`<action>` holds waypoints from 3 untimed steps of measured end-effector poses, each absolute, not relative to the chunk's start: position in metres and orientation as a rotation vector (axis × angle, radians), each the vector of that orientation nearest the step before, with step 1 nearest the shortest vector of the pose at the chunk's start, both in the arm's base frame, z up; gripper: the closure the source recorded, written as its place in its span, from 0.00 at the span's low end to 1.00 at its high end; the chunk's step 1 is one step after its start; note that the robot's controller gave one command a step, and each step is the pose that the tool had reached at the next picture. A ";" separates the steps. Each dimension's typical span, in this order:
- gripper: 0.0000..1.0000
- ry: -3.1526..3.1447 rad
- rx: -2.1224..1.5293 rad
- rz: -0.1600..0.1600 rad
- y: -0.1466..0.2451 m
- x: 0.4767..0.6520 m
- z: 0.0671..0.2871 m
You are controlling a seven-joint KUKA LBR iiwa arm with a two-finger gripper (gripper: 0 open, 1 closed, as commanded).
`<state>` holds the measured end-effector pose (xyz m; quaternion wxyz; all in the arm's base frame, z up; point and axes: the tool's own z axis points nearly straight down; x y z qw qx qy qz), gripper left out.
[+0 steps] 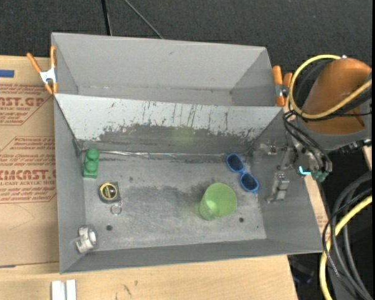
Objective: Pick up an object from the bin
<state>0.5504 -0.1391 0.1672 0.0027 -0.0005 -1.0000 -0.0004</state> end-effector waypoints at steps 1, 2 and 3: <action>0.00 -3.128 0.221 -0.006 -0.092 0.538 0.068; 0.00 -3.127 0.278 -0.006 -0.040 0.518 0.069; 1.00 -3.130 0.271 0.000 -0.044 0.519 0.070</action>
Offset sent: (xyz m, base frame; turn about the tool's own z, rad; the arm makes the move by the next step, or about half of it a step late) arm -0.0107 0.0439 -0.0952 -0.1403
